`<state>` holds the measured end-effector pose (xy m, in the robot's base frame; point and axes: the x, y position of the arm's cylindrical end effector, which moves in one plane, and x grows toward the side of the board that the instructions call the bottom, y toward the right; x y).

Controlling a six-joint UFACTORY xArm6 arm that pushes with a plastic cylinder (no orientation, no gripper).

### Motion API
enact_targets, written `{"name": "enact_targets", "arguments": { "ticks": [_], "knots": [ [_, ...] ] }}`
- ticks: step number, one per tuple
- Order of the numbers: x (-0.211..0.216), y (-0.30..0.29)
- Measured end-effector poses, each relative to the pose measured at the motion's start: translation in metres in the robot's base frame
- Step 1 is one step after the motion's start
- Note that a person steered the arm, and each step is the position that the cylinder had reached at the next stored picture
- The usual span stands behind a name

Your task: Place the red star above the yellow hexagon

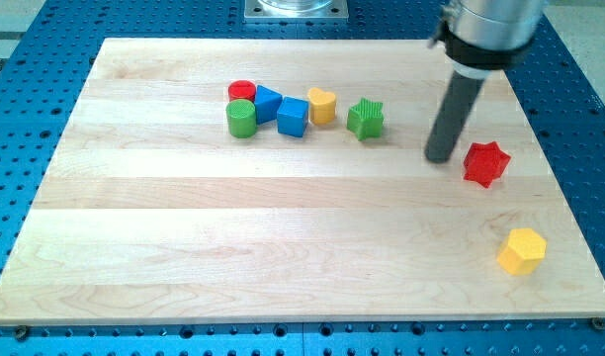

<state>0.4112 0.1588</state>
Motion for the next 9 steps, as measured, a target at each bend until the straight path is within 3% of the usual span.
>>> {"name": "enact_targets", "arguments": {
  "ticks": [2,3,5,7,8,9],
  "knots": [
    [-0.008,-0.002],
    [-0.032,0.02],
    [-0.032,0.092],
    [0.017,0.046],
    [0.006,0.034],
    [0.034,0.059]
  ]
}}
